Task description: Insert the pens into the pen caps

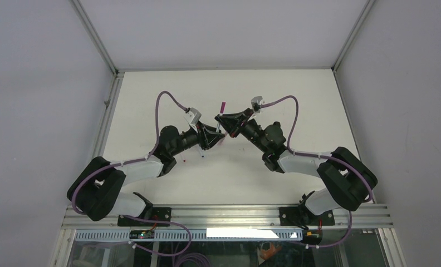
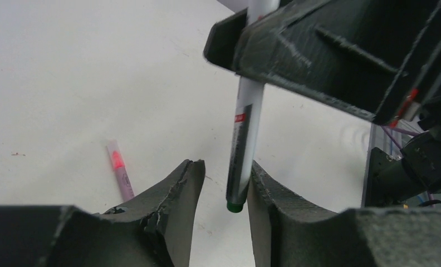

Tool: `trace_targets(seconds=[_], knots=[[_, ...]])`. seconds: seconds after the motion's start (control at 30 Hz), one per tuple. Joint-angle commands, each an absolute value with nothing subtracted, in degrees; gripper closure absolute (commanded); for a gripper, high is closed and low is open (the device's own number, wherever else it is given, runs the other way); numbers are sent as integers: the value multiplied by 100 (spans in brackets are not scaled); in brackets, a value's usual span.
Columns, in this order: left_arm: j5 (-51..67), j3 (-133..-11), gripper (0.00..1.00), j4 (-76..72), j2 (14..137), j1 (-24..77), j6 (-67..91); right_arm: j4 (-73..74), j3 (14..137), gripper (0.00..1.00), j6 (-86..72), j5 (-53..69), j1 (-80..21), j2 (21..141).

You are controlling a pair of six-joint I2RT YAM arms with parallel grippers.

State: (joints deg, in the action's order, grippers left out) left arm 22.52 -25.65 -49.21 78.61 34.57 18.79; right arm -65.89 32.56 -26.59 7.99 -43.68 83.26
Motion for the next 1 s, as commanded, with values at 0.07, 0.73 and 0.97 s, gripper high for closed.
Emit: trace_targets(seconds=[0.07, 0.73, 0.97], knots=[[2163, -2562, 67, -5094, 7450, 3519, 1776, -6978, 3349, 100, -2710, 892, -4348, 8472], [2229, -2516, 100, -4957, 7715, 3520, 1802, -6484, 3625, 44, -2446, 772, -4092, 8080], [2310, -2481, 100, -4923, 7708, 3516, 1818, -6497, 3907, 51, -2372, 883, -3880, 8133]])
